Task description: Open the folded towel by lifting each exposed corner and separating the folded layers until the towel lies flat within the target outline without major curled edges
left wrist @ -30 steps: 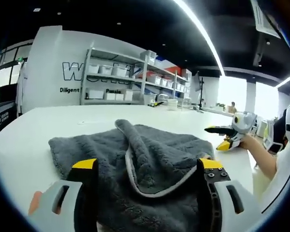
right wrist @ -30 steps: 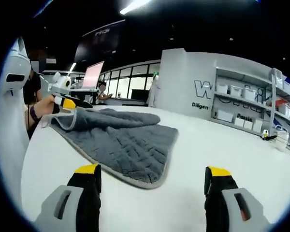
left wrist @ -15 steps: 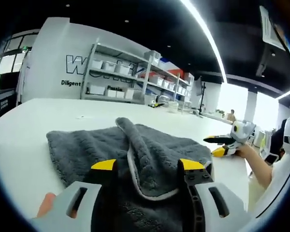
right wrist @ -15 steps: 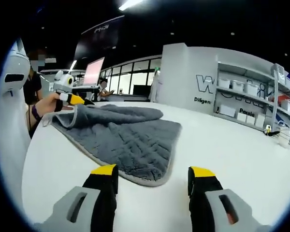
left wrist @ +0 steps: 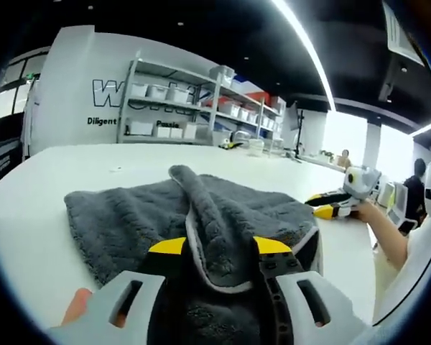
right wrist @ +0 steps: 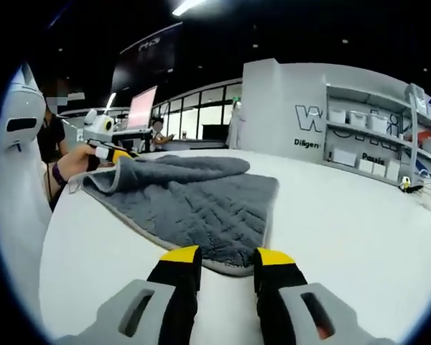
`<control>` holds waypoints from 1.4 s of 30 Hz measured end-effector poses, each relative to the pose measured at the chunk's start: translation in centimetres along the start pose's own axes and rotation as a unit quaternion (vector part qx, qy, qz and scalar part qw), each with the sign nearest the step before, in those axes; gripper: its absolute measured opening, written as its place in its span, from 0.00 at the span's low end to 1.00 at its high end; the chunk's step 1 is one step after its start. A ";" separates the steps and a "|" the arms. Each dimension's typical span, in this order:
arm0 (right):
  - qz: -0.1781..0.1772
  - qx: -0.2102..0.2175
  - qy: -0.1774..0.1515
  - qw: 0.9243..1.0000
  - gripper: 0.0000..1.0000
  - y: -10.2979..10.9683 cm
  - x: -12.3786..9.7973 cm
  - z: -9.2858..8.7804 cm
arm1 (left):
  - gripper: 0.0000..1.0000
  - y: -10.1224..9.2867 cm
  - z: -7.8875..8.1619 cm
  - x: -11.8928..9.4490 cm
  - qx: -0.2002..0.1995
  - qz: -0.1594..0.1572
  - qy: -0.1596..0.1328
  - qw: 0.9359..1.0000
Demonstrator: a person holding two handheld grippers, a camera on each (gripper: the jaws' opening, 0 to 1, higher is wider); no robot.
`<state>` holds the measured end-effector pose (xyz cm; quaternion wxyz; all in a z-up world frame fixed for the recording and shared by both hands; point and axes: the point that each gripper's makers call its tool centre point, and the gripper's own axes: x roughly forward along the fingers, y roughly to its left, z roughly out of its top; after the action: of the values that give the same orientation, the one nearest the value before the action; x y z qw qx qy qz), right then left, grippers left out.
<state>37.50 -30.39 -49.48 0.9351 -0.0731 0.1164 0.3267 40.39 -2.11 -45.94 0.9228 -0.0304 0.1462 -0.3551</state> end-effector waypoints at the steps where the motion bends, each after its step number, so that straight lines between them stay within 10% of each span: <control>1: -0.001 0.004 0.000 1.000 0.26 0.0 0.0 0.0 | 0.33 0.0 -0.1 0.0 0.001 0.000 0.001 1.000; 42: -0.007 -0.011 0.004 1.000 0.03 0.4 0.2 0.1 | 0.03 1.0 -1.6 -0.5 0.041 0.035 0.041 0.998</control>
<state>37.43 -29.90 -49.49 0.9361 -0.0860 0.1162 0.3207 40.25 -0.97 -47.53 0.9284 0.0266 0.1701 -0.3293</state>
